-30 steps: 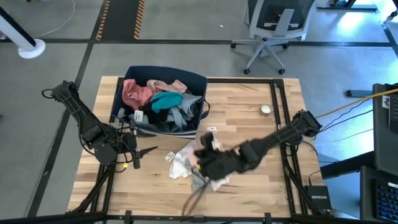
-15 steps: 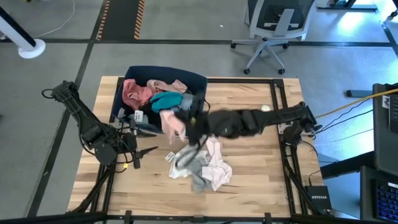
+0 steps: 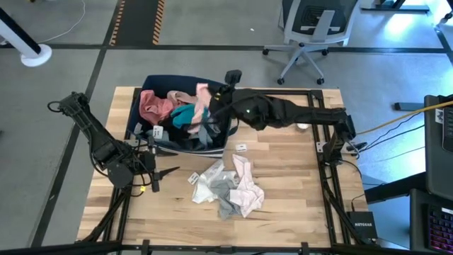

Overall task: Sort clothes
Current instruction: Put the pink sock into the blue laundry organizer

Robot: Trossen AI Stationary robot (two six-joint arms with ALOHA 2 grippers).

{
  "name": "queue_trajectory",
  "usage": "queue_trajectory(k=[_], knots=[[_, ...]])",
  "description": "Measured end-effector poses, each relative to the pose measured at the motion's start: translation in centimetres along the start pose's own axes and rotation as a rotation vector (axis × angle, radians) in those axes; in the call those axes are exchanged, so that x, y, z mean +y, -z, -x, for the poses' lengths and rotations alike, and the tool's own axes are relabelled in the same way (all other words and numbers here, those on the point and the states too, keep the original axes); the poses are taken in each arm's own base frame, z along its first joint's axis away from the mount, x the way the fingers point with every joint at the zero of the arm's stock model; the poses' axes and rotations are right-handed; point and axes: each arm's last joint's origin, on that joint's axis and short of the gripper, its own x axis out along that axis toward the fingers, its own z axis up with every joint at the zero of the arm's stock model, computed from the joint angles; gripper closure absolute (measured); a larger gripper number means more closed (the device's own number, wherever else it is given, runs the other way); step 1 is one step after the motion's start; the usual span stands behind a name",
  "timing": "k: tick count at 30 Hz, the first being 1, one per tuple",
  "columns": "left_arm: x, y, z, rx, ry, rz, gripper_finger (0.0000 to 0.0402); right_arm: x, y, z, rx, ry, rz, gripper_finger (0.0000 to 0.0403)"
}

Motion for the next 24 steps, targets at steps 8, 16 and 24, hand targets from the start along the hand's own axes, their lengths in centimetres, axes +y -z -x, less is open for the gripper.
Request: queue_trajectory(k=[8,16,24], knots=[[0.0,0.1,0.0,0.008,-0.002,-0.008,0.0194,-0.4,2.3,-0.8,0.253,0.093,0.086,0.0386],[0.0,0.1,0.0,0.008,-0.002,-0.008,0.0194,-0.4,2.6,-0.9,0.287,0.104,0.094,0.0386],[0.0,0.1,0.0,0.008,-0.002,-0.008,0.0194,0.1,2.7,-0.9,0.233,0.006,0.032,0.0385]])
